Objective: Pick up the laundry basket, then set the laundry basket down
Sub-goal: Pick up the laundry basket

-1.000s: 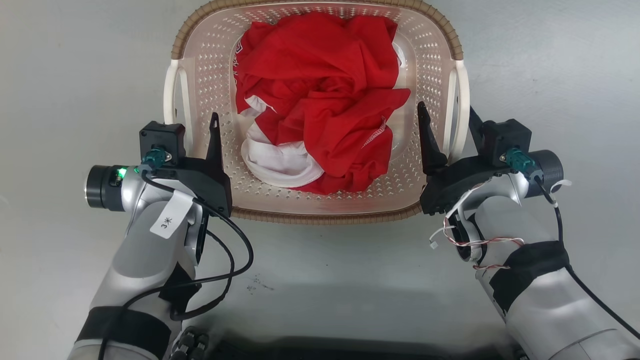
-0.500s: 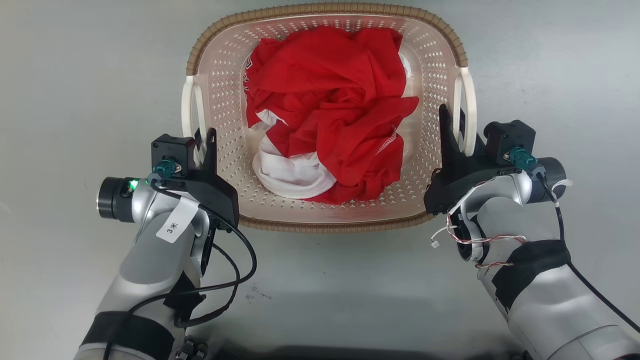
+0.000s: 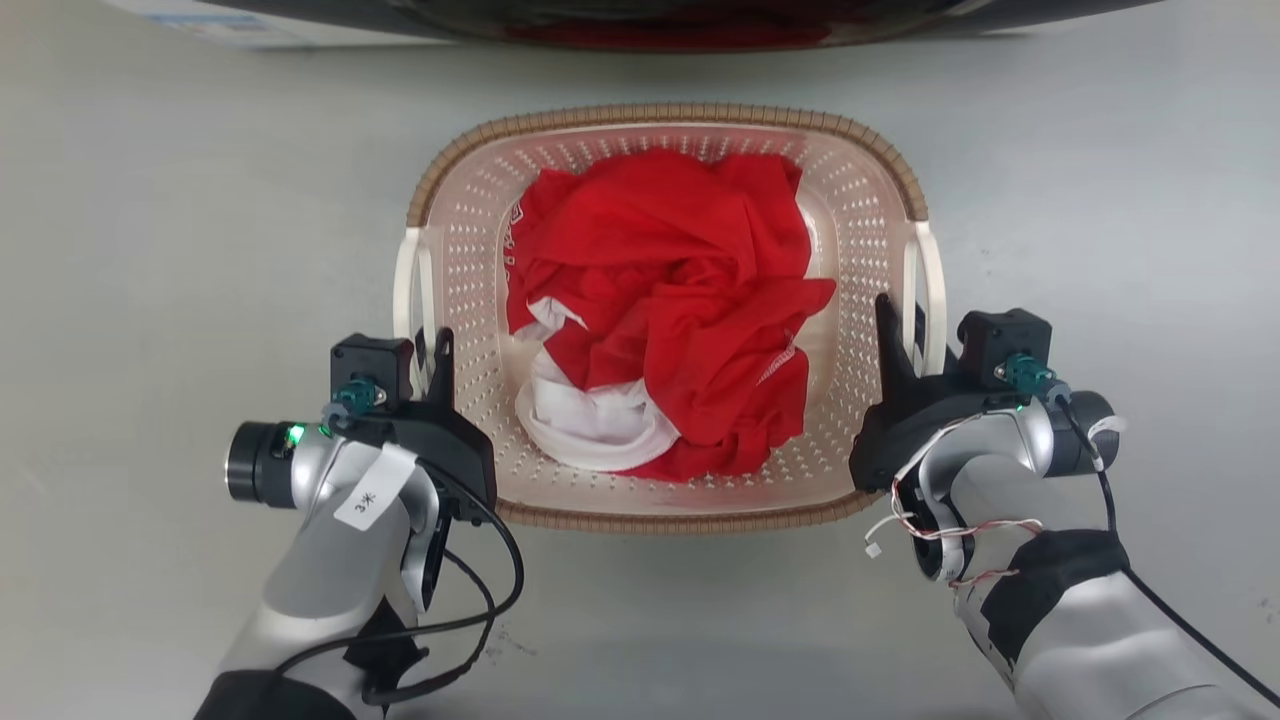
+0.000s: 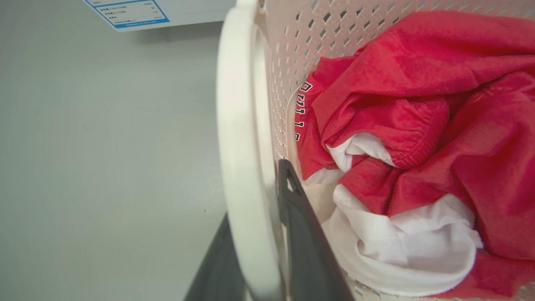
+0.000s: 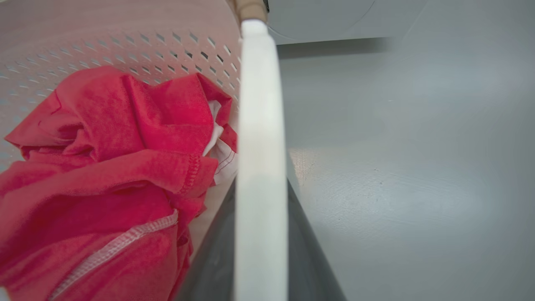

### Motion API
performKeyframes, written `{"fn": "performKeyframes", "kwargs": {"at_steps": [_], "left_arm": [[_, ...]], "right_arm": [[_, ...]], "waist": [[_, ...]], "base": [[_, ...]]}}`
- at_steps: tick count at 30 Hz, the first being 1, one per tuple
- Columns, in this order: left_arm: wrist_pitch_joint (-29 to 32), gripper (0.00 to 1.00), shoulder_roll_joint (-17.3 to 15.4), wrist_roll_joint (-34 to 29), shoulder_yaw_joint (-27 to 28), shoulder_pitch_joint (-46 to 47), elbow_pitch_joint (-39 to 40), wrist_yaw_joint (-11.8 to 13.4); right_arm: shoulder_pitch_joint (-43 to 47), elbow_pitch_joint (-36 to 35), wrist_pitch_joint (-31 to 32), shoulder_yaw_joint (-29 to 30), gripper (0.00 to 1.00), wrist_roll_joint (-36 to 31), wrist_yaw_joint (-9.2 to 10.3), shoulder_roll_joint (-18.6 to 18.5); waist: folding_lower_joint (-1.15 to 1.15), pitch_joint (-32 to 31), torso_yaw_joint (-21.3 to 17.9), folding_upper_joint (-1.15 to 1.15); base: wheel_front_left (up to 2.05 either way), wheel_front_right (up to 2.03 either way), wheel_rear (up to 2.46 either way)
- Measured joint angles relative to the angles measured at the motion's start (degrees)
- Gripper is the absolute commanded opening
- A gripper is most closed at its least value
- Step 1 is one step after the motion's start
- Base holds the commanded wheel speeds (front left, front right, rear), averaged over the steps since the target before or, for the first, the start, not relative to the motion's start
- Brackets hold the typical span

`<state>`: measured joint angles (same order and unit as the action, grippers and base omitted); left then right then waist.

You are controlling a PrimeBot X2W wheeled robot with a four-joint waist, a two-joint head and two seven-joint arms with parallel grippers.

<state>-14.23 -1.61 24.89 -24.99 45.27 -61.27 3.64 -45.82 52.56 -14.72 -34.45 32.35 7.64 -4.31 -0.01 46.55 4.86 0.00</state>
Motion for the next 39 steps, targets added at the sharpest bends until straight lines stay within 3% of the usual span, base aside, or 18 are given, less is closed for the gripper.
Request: {"fn": "performKeyframes", "kwargs": {"at_steps": [17, 39], "left_arm": [[1.5, 0.00, 0.0, 6.4, -6.5, -7.3, -1.2, 1.5], [7.7, 0.00, -0.3, 11.8, -12.3, -20.5, -4.5, 1.9]], "right_arm": [[5.2, 5.0, 0.7, -6.0, 0.00, 6.2, -0.07, 0.5], [17.7, 4.4, 10.7, -17.6, 0.00, 15.3, 0.19, 0.6]], "waist": [[0.00, -13.3, -1.5, 0.00], [0.00, -31.9, -3.4, -0.01]], "base": [[0.00, 0.00, 0.00], [0.00, 0.00, 0.00]]}}
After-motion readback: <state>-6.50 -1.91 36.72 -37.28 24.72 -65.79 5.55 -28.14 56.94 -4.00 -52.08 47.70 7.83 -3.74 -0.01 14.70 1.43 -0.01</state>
